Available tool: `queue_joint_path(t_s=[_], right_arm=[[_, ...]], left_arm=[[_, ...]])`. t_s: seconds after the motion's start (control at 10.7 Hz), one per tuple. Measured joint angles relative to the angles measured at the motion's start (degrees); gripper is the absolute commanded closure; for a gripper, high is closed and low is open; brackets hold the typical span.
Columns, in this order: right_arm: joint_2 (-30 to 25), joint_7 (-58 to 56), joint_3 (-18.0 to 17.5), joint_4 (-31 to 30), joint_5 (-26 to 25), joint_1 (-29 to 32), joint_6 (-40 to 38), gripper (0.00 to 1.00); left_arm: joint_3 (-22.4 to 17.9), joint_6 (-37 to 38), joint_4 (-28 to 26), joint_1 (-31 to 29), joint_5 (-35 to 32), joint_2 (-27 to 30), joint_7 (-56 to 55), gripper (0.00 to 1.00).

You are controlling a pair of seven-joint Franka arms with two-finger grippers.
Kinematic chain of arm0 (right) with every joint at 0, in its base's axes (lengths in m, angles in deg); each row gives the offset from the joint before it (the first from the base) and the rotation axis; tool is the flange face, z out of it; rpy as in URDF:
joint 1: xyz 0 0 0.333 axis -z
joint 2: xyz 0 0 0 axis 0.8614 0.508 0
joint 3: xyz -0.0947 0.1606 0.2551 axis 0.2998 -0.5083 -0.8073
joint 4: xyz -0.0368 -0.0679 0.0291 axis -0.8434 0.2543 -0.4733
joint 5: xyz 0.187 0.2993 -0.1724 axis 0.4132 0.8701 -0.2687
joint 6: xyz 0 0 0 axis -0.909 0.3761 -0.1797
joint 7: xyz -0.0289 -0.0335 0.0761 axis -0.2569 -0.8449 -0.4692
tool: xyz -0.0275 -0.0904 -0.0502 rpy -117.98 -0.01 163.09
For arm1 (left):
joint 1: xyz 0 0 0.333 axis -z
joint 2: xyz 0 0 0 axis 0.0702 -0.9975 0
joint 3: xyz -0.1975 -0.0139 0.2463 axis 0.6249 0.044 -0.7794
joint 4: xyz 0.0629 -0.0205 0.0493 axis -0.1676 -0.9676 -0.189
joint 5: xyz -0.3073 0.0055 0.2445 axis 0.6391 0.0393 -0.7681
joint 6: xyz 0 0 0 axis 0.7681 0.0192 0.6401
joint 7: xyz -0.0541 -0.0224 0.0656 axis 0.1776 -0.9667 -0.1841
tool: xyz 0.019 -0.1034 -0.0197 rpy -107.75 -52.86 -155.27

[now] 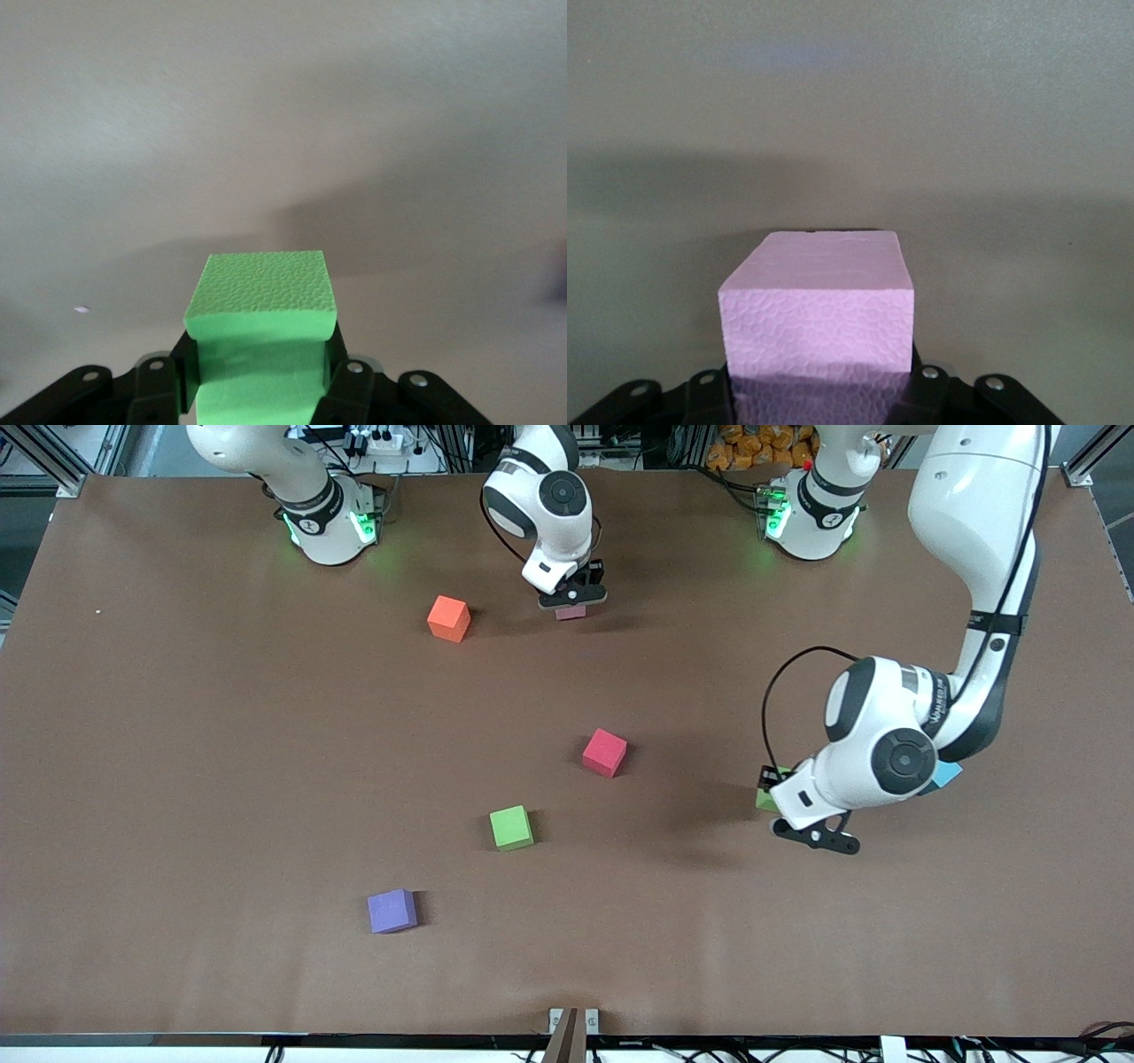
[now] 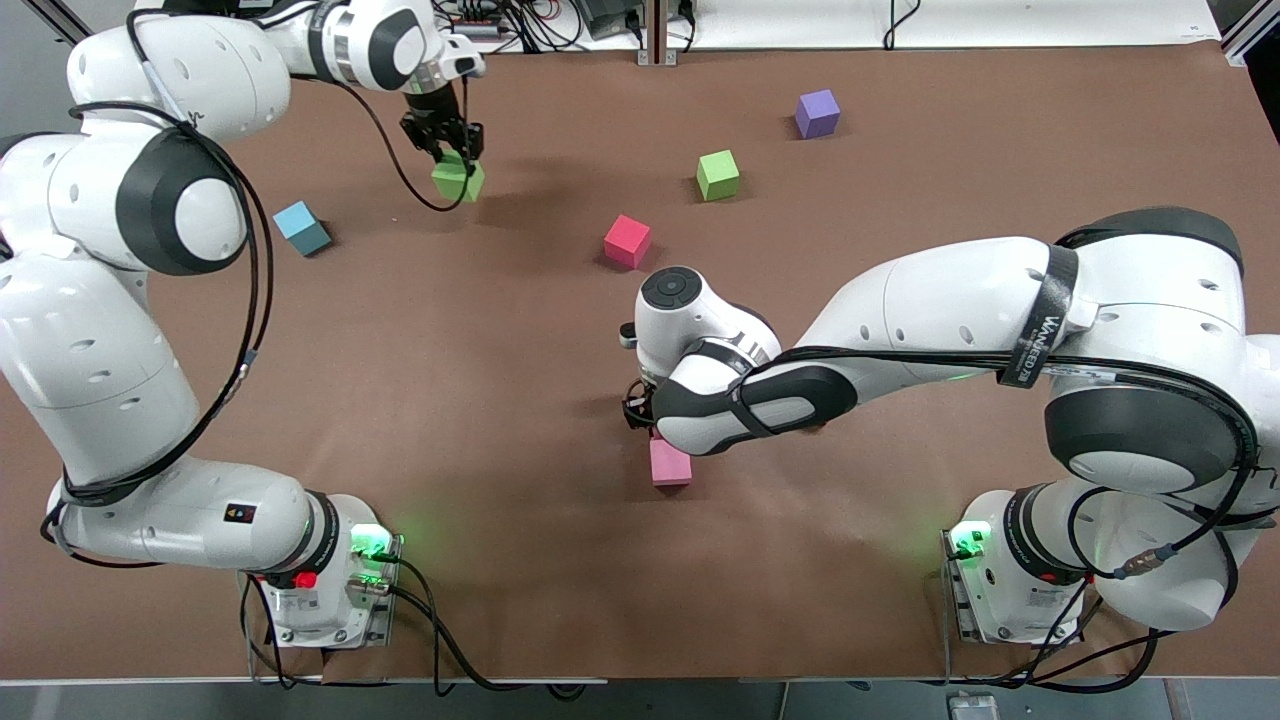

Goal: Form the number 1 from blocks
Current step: 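Place the pink cube with the right gripper while the left gripper lifts green, then carry the green cube with the left gripper while the right gripper reaches purple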

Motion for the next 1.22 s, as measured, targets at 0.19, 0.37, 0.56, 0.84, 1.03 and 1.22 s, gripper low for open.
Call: queue_joint_path(t_s=[0.19,0.37,0.56,0.84,1.03,1.22], right_arm=[[0.0,2.8,0.0,0.1,0.0,0.0,0.3,0.00],[-0.8,3.4,0.5,0.7,0.0,0.3,0.6,0.00],[-2.5,-0.1,1.2,2.0,0.0,5.3,-0.4,0.00],[-3.5,-13.0,1.8,8.3,0.0,20.6,-8.9,0.00],[-2.9,-23.7,1.9,13.3,0.0,30.5,-13.2,0.00],[0.3,-32.2,1.9,19.0,-0.3,36.8,-16.7,0.00]], left_arm=[[1.1,0.2,-2.7,0.3,0.0,1.1,-2.6,1.00],[1.1,0.7,-3.9,0.2,0.0,1.2,-2.6,1.00],[2.6,1.8,-4.2,0.1,0.2,1.3,-4.3,1.00],[6.2,2.9,-4.3,2.2,4.6,2.0,-16.7,1.00],[8.6,3.2,-4.6,3.9,6.8,2.2,-24.5,1.00],[11.6,3.2,-4.8,4.3,6.8,2.3,-30.4,1.00]])
